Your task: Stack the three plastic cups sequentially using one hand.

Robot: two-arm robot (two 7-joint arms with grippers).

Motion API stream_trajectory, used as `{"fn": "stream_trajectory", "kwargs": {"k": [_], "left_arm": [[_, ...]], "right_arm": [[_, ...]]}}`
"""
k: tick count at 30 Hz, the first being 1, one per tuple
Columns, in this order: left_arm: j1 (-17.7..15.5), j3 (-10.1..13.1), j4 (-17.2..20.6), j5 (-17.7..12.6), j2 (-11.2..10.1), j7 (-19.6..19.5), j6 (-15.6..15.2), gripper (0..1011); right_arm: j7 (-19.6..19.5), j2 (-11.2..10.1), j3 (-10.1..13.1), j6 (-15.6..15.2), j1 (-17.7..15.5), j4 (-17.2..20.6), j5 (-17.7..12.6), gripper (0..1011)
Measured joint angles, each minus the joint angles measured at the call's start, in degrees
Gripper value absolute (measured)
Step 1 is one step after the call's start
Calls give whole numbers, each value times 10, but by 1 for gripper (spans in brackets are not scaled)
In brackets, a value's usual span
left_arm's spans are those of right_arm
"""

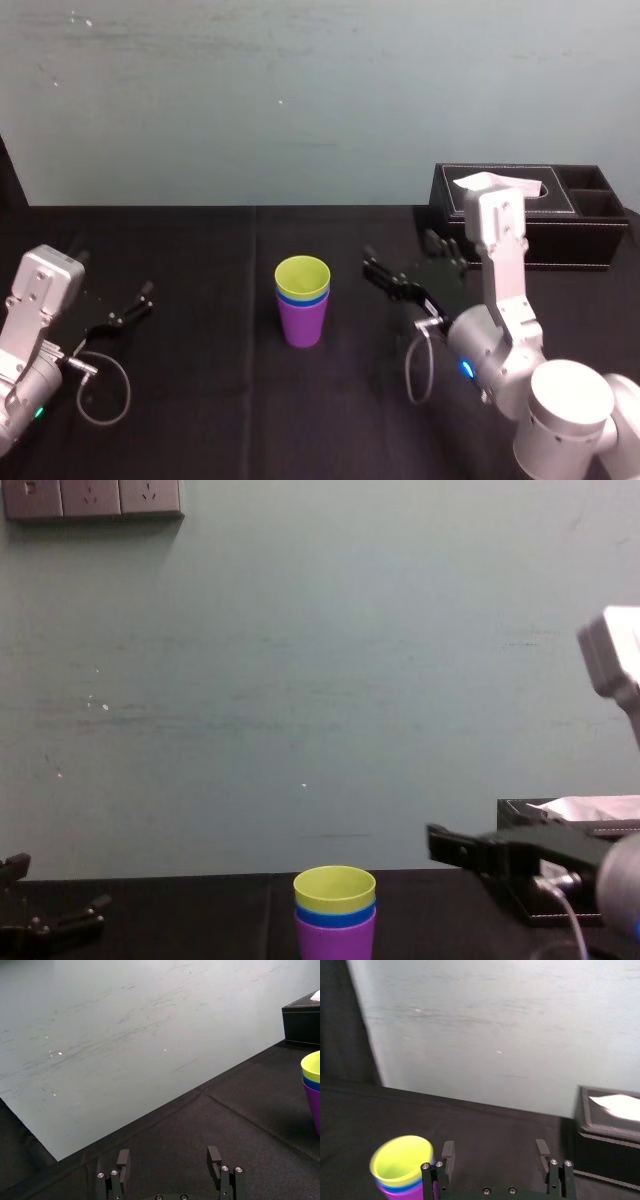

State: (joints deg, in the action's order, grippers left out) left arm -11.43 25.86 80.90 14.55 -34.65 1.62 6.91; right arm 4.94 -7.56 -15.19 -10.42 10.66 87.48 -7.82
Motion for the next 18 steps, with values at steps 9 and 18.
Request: {"fn": "stream_trajectory", "kwargs": {"k": [9,18], "left_arm": [[0,0,0,0,0,0,0,1000],[0,0,0,0,0,0,0,1000]], "right_arm": [[-58,25,29,18,-32,-18,26,1004],[-60,30,32,21,-36,-27,33,1004]]}}
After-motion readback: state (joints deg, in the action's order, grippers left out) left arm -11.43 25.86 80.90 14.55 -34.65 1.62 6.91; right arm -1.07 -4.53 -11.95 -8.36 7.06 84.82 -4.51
